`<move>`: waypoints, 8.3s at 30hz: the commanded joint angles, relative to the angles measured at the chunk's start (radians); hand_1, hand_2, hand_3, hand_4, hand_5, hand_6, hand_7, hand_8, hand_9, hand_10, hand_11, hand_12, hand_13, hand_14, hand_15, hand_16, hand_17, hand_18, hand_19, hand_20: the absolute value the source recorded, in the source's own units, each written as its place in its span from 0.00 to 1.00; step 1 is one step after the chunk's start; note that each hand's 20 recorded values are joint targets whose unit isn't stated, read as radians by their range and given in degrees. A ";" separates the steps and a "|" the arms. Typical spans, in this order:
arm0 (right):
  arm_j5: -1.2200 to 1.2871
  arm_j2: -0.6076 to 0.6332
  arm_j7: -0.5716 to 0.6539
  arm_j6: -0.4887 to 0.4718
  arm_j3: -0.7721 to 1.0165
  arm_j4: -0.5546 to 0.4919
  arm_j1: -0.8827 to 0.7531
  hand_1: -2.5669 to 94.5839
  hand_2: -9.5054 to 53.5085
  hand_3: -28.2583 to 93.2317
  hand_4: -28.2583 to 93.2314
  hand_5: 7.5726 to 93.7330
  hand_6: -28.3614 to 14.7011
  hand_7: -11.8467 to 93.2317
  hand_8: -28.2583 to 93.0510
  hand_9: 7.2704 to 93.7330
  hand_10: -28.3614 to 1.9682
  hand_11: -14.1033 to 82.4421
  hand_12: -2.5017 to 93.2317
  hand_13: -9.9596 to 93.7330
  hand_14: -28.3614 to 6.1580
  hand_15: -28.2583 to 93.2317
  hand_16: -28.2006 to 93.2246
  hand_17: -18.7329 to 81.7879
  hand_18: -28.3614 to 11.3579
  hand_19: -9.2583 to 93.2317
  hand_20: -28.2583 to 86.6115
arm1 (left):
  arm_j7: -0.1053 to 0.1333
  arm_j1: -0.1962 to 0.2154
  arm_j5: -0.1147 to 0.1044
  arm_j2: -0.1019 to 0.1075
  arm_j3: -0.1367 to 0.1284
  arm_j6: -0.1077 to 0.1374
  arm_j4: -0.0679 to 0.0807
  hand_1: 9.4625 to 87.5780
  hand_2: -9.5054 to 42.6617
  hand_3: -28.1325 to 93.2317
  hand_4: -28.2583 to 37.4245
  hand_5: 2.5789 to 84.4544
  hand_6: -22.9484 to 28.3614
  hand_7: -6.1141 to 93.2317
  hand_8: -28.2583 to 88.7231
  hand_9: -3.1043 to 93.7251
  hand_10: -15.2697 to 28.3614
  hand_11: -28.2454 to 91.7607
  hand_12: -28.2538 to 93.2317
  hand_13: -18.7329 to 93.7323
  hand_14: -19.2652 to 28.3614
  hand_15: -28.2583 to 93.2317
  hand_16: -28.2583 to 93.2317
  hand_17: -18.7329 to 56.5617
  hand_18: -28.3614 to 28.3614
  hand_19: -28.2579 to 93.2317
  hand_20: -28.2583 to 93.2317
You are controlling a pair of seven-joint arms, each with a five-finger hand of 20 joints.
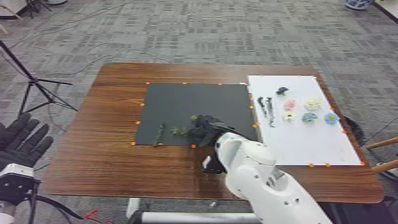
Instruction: Arrange flowers
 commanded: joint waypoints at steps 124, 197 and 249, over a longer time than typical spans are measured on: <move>-0.184 0.202 0.154 0.136 0.031 0.303 0.149 0.70 0.00 0.75 0.00 0.76 0.63 0.47 0.35 0.92 0.66 0.34 0.57 0.87 0.63 0.81 0.58 0.62 0.03 0.98 0.59 | 0.033 -0.004 -0.041 0.024 0.031 -0.011 0.003 0.17 0.53 0.81 0.00 0.38 0.59 0.15 0.18 0.32 0.62 0.33 0.34 0.34 0.66 0.39 0.23 0.20 0.67 0.36 0.33; -0.324 0.032 0.121 0.263 -0.049 0.124 0.013 0.69 0.00 0.80 0.03 0.78 0.63 0.49 0.37 0.92 0.64 0.37 0.60 0.89 0.64 0.80 0.60 0.64 0.02 1.00 0.57 | 0.014 -0.001 -0.034 0.014 0.012 -0.014 0.004 0.17 0.53 0.81 0.00 0.38 0.59 0.15 0.18 0.31 0.62 0.33 0.34 0.34 0.66 0.39 0.22 0.20 0.67 0.36 0.33; -0.313 0.287 0.056 0.442 0.250 -0.035 -0.136 0.51 0.00 0.84 0.02 0.65 0.50 0.38 0.15 0.68 0.34 0.53 0.39 0.75 0.44 0.85 0.58 0.53 0.00 0.95 0.58 | 0.033 0.007 -0.035 -0.001 -0.003 -0.016 0.000 0.21 0.48 0.80 0.00 0.38 0.59 0.15 0.18 0.31 0.62 0.33 0.34 0.34 0.66 0.39 0.22 0.20 0.67 0.36 0.33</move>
